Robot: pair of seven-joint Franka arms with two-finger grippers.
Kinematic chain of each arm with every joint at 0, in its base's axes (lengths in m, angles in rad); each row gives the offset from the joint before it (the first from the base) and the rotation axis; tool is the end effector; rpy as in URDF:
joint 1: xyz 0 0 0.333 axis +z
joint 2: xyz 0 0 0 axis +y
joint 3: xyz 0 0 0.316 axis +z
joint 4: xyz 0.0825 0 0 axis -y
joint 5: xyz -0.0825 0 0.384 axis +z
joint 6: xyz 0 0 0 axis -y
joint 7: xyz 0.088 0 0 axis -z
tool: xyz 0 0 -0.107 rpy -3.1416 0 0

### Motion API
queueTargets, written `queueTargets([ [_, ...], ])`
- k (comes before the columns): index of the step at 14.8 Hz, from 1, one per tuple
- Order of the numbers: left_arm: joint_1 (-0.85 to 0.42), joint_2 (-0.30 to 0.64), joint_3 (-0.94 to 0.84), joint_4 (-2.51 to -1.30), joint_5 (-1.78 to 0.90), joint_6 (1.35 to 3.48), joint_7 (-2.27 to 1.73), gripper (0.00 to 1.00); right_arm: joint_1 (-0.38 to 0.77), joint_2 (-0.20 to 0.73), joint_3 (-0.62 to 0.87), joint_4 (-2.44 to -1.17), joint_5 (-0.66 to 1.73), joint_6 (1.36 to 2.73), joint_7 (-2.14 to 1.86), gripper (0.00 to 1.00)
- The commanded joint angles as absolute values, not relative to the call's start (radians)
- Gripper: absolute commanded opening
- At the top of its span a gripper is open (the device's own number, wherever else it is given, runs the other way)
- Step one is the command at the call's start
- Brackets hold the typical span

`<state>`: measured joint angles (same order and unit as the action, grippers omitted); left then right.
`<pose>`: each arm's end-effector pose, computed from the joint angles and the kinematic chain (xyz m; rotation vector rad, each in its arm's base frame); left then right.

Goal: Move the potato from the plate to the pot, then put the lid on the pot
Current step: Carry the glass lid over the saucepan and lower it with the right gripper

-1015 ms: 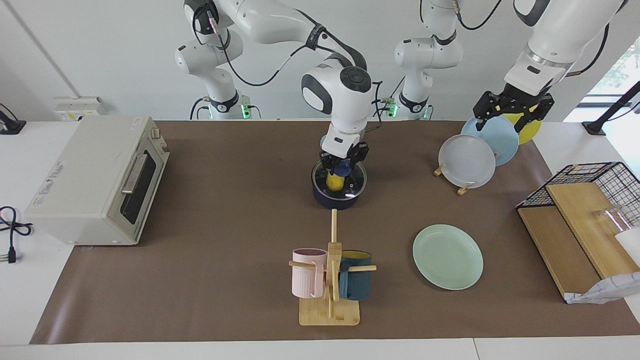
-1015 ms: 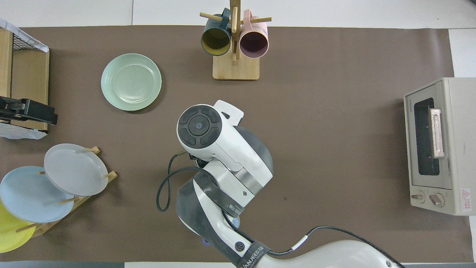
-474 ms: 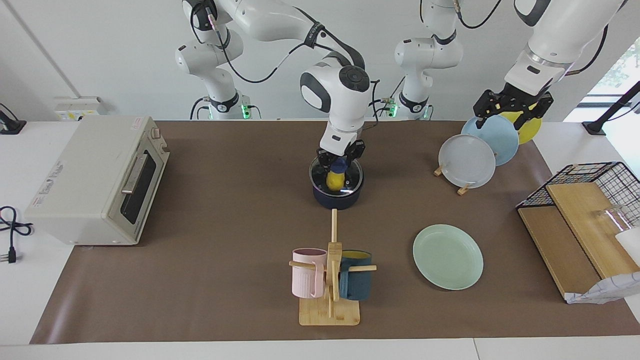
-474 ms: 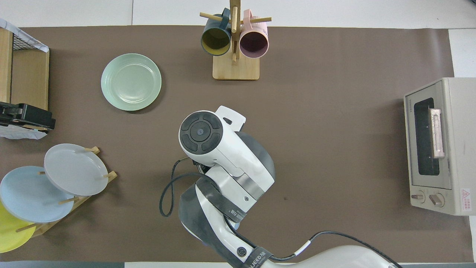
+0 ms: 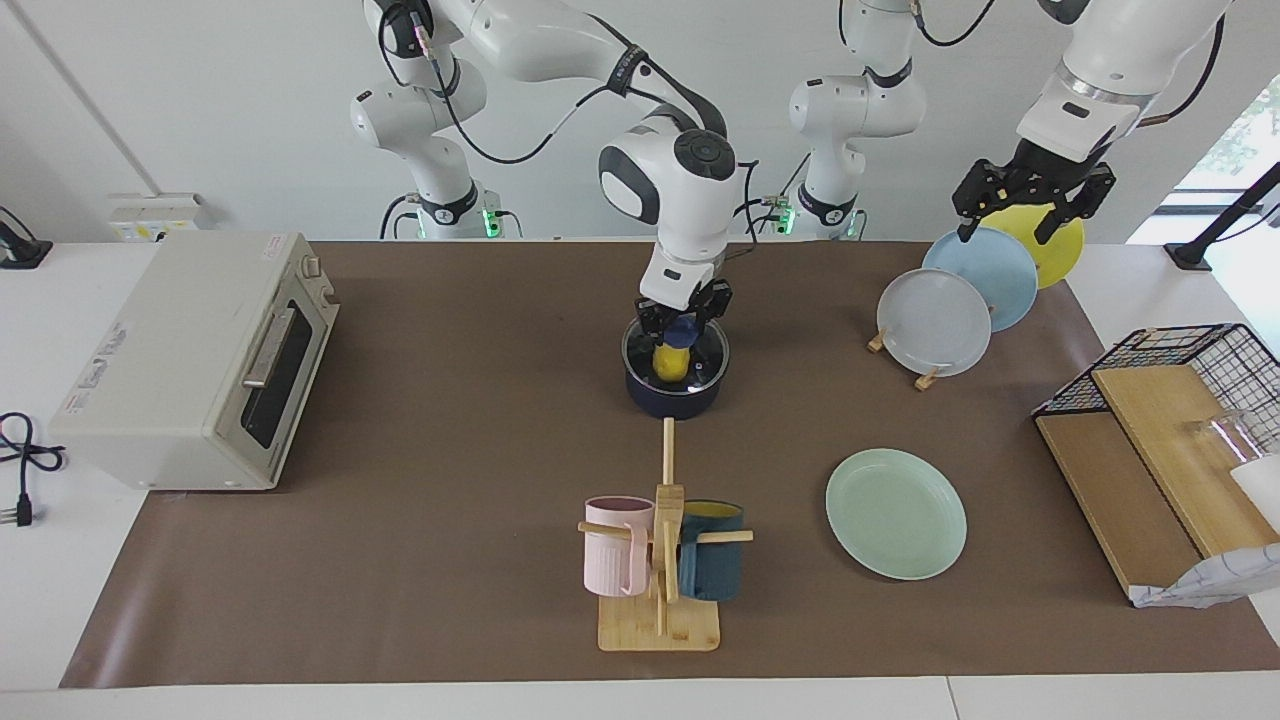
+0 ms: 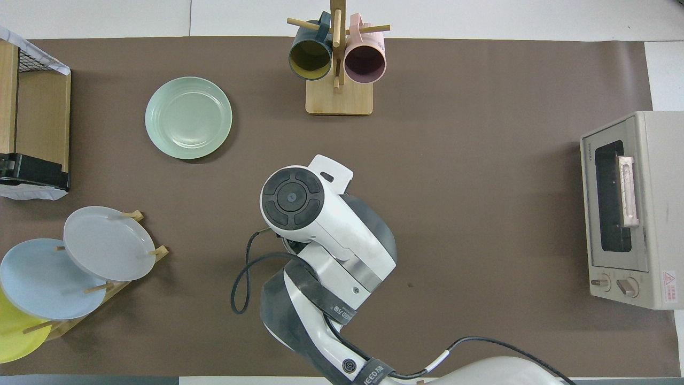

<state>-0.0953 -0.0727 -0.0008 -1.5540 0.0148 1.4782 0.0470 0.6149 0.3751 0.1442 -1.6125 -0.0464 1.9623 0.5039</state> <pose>0.5198 -0.0484 0.6634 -3.1189 0.2214 0.0043 0.4896 0.4457 0.4097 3.1097 0.4129 -0.0362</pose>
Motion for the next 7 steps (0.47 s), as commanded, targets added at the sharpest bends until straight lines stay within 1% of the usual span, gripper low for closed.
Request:
queueTargets([
  [1, -0.091, -0.04, -0.002, -1.543, 0.029, 1.494, 0.043, 1.0, 0.62, 0.344, 0.144, -1.68, -0.067, 2.022, 0.54, 0.0],
  [2, -0.083, 0.03, -0.008, -1.493, 0.025, 1.482, 0.043, 1.0, 0.62, 0.341, 0.144, -1.681, -0.067, 2.026, 0.54, 0.0],
  [3, -0.06, 0.078, -0.018, -1.438, 0.02, 1.474, 0.044, 1.0, 0.618, 0.341, 0.144, -1.686, -0.067, 2.029, 0.54, 0.0],
  [6, -0.057, 0.196, -0.028, -1.361, 0.005, 1.476, 0.044, 1.0, 0.615, 0.341, 0.144, -1.687, -0.066, 2.034, 0.535, 0.0],
  [7, -0.055, 0.216, -0.031, -1.353, 0.005, 1.495, 0.044, 1.0, 0.614, 0.341, 0.144, -1.687, -0.066, 2.033, 0.535, 0.16],
])
